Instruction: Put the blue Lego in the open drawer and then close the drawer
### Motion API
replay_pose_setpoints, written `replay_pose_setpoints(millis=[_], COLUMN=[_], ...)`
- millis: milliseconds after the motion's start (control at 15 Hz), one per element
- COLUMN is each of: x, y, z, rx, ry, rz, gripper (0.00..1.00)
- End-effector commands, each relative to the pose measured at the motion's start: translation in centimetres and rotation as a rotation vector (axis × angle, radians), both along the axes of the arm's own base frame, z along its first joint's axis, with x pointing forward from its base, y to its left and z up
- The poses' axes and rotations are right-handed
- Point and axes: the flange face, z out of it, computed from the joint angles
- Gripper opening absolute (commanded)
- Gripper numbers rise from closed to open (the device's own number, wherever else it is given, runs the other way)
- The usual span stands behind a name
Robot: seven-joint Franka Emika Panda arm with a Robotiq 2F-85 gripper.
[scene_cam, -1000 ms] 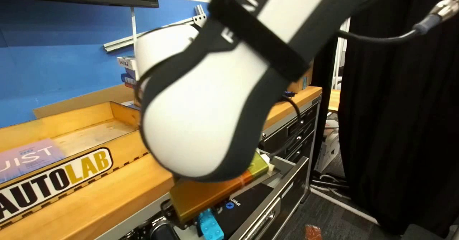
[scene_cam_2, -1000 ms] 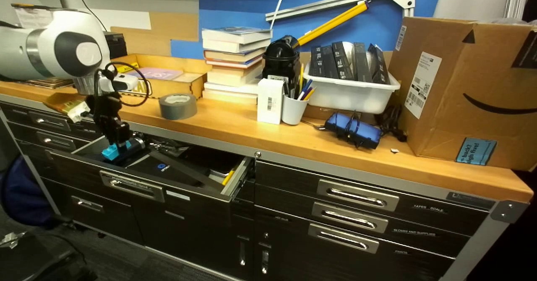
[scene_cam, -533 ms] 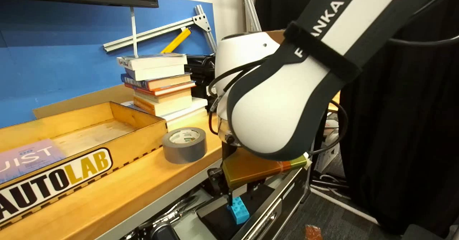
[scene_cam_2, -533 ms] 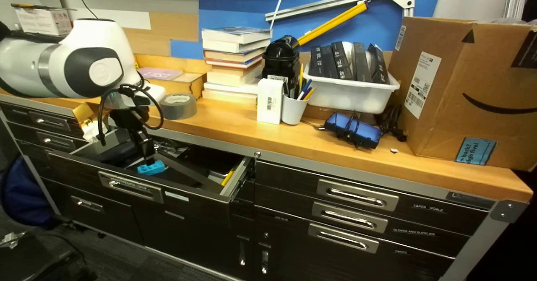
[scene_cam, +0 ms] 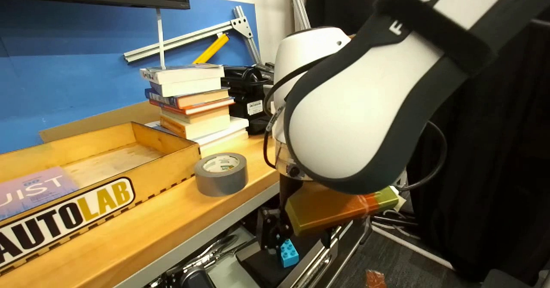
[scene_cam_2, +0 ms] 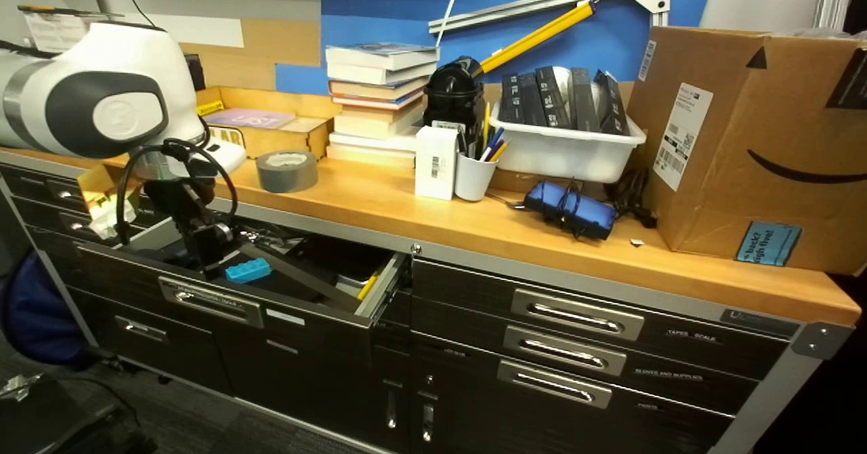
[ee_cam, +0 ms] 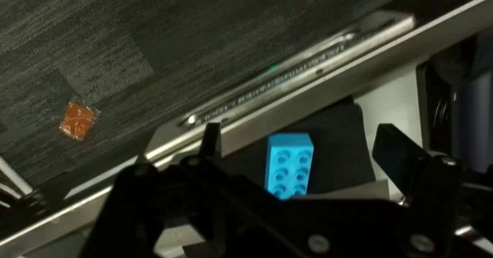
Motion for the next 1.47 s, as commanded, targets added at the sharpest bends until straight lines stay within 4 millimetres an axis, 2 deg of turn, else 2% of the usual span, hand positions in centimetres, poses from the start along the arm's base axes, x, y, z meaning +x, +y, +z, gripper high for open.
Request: replay_pose_setpoints(millis=[0, 133, 333, 600, 1000, 1400], x=[-2.2, -2.2, -1.8, -1.1, 1.9, 7.1], y=[0.3, 0.4, 0.6, 2.7, 4.9, 6.0], z=[-0.8, -3.0, -6.4, -9.5, -9.8, -9.3], rx=[0.048, 0.049, 0.036, -0.012, -0.051, -0.136], ry=[0.160, 0.263, 0.322, 0.337, 0.123, -0.072], rz=[0.125, 0.189, 0.247, 0.222, 0.038, -0.140], gripper=[1.00, 1.00, 1.00, 1.00, 1.00, 1.00])
